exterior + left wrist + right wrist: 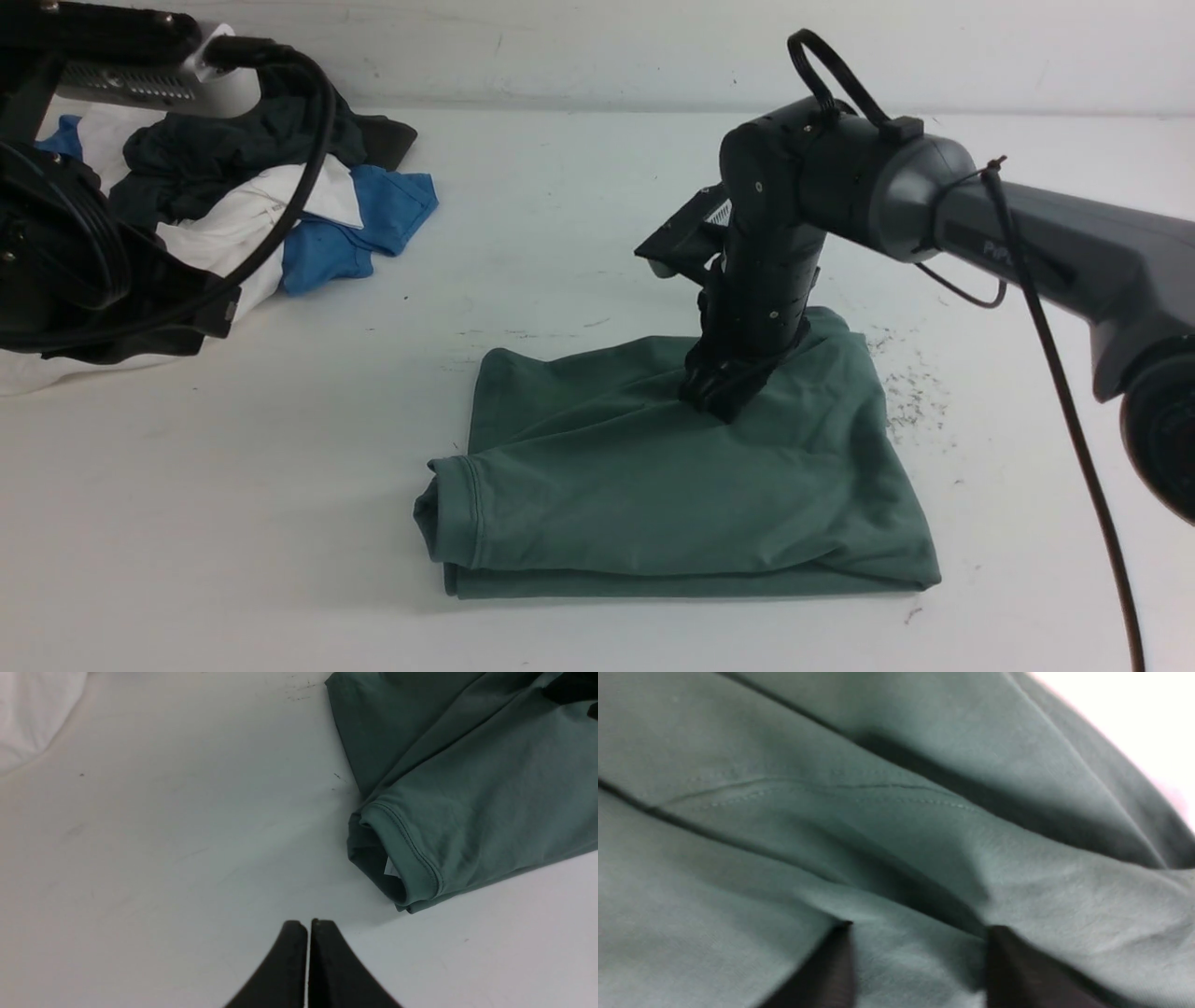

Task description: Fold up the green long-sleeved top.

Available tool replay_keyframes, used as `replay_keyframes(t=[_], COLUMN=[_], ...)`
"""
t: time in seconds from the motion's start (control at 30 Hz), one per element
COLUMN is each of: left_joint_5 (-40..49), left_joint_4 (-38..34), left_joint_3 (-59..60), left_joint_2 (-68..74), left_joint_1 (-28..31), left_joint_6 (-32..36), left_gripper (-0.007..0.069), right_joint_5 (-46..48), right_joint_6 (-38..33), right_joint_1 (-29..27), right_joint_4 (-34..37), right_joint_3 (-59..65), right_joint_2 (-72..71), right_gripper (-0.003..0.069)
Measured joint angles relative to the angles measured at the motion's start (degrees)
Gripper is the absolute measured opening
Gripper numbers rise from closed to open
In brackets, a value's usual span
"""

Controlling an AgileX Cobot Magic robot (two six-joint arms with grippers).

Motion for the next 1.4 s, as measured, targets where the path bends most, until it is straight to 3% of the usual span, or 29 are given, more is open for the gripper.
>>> replay_keyframes(t=[0.03,0.13,0.2,0.63,0.83,1.03,1.2,1.4], left_joint_5=[0.00,0.00,0.00,0.00,0.00,0.66,1.25,1.20], left_joint_4=[0.00,0.00,0.00,0.05,0.05,-0.54,-0.54,-0.74], left_joint_3=[0.00,0.00,0.00,0.00,0.00,0.00,0.00,0.00], left_joint_2=[0.00,0.00,0.00,0.00,0.00,0.00,0.00,0.00], left_joint_1=[0.00,0.00,0.00,0.00,0.00,0.00,0.00,0.00], left_joint_6=[0.00,0.00,0.00,0.00,0.00,0.00,0.00,0.00], left_gripper=[-0.0003,-0.0003,-0.0003,-0.0003,-0.0003,-0.0003,-0.0003,-0.0003], right_joint_5=[-0.26,-0.30,-0.22,-1.79,-8.32,-13.06,-12.94,-9.97], right_joint_6=[0.41,2.49,3.93,5.11,7.23,8.88,9.76,11.31], right_joint_1=[0.00,0.00,0.00,0.00,0.00,0.00,0.00,0.10], right_joint_4=[0.00,0.00,0.00,-0.65,-1.45,2.53,2.53,1.03], right_joint_3=[0.00,0.00,0.00,-0.94,-3.70,-3.70,-3.70,-6.12], right_joint_2=[0.00,-0.12,-0.68,-5.07,-5.21,-2.16,-1.67,-3.23], right_gripper=[0.0141,0.0022,0.0000,-0.0008,-0.0008,-0.0008,0.0055,0.0324])
